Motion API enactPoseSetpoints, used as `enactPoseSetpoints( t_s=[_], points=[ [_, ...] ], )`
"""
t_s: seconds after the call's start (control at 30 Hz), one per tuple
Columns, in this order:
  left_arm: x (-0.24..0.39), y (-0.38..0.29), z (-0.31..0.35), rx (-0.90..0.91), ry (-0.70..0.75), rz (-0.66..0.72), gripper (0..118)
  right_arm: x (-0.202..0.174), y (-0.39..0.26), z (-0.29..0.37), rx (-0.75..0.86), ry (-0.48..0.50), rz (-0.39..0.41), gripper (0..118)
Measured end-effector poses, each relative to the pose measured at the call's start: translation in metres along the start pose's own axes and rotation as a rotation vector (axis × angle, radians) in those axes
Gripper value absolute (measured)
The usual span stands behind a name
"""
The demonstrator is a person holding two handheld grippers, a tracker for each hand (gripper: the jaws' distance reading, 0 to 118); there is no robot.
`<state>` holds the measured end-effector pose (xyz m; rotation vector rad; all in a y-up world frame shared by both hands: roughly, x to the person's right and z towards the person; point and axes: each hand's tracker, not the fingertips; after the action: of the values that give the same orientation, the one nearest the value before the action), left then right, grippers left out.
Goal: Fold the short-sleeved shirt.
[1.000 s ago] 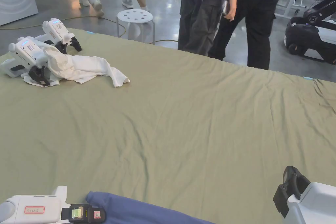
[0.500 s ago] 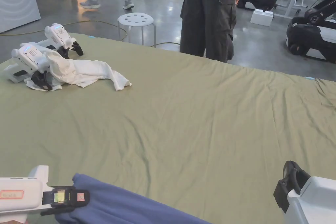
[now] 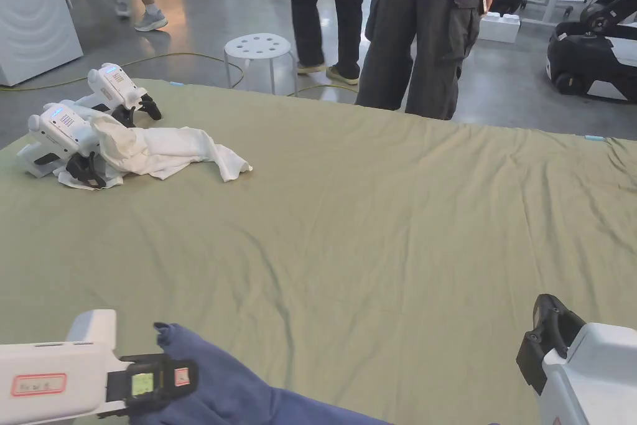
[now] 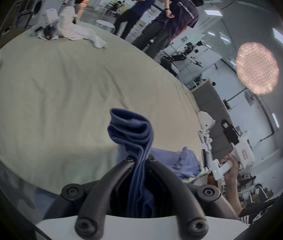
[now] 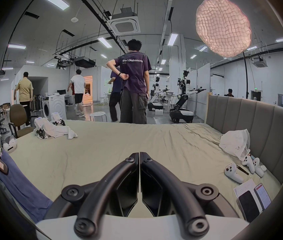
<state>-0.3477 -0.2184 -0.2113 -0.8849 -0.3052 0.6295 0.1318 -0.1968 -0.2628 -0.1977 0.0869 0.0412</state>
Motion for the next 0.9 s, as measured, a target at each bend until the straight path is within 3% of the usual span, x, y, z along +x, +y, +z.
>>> enactPoseSetpoints(
  t_s=[0.27,0.5,0.73,0.8,0.87,0.9],
  points=[
    [0.063,-0.030,-0.086,-0.111,-0.031,-0.020,3,0.010,-0.007,0.006,-0.014,-0.014,-0.005,0],
    [0.099,-0.071,-0.180,-0.257,0.135,-0.065,3,0.023,-0.012,0.013,-0.036,-0.047,-0.016,0],
    [0.108,-0.089,-0.204,-0.280,0.226,-0.103,5,0.033,-0.013,0.018,-0.042,-0.073,-0.008,0],
    [0.107,-0.088,-0.202,-0.280,0.212,-0.081,19,0.033,-0.014,0.017,-0.045,-0.075,-0.007,0],
    [0.107,-0.082,-0.194,-0.296,0.124,-0.044,51,0.034,-0.015,0.018,-0.049,-0.076,-0.008,0],
    [0.109,-0.080,-0.188,-0.300,0.090,-0.032,59,0.034,-0.015,0.017,-0.051,-0.076,-0.009,0]
  ],
)
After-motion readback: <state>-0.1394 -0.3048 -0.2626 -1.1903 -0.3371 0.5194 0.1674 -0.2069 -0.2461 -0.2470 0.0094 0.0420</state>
